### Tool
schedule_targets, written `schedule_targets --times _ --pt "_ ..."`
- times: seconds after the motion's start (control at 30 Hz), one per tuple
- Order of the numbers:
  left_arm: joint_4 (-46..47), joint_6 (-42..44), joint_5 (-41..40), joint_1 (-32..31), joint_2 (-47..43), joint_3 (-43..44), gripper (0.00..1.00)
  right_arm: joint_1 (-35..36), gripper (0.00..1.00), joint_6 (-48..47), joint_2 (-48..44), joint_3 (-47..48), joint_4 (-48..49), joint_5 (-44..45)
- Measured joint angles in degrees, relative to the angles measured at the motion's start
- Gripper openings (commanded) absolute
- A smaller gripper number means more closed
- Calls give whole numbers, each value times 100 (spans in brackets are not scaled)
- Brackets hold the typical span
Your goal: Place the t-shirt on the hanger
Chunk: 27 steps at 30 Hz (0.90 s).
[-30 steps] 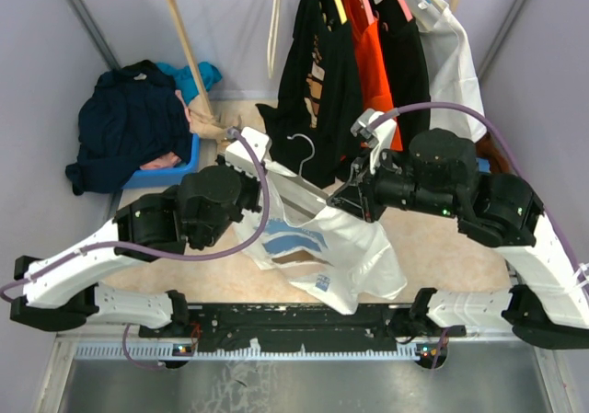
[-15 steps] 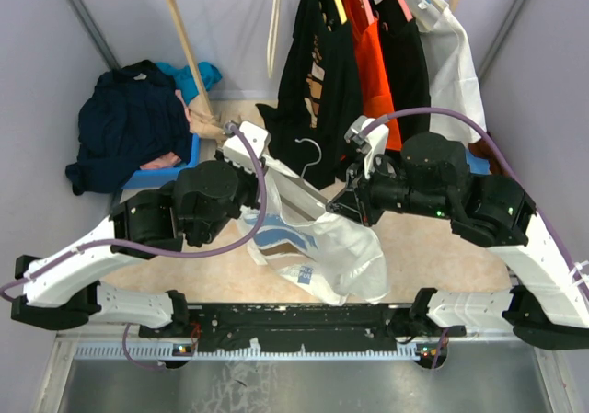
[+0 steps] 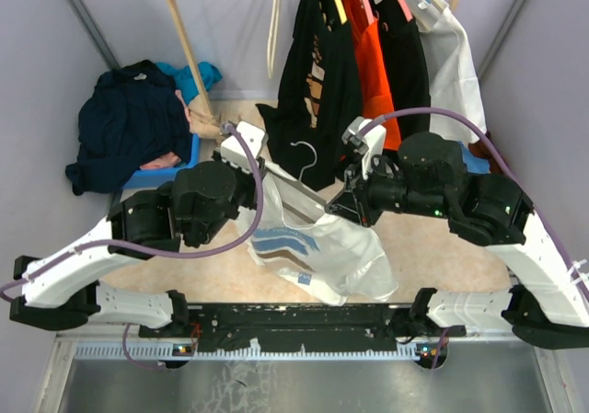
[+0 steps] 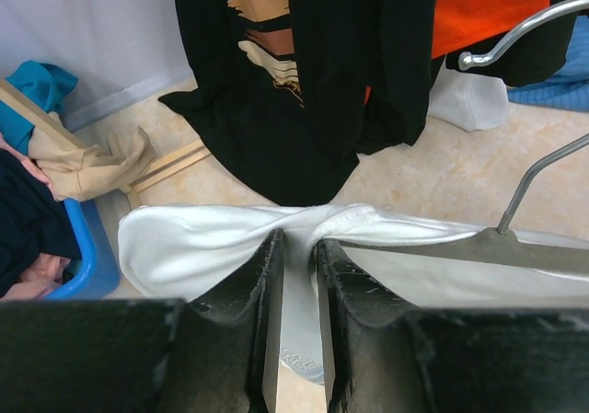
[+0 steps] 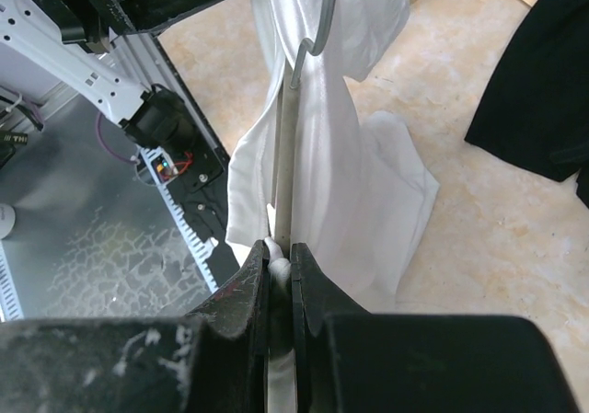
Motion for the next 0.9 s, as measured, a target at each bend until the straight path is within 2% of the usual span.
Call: schedule_targets --times 0.33,0.67,0.9 --pt "-188 142 -107 0 511 601 36 0 0 -44 22 0 -9 -258" --pt "-411 162 -155 59 568 634 34 0 0 -63 22 0 -92 -291" --pt "-546 42 7 498 485 446 53 0 0 -94 28 42 -96 -286"
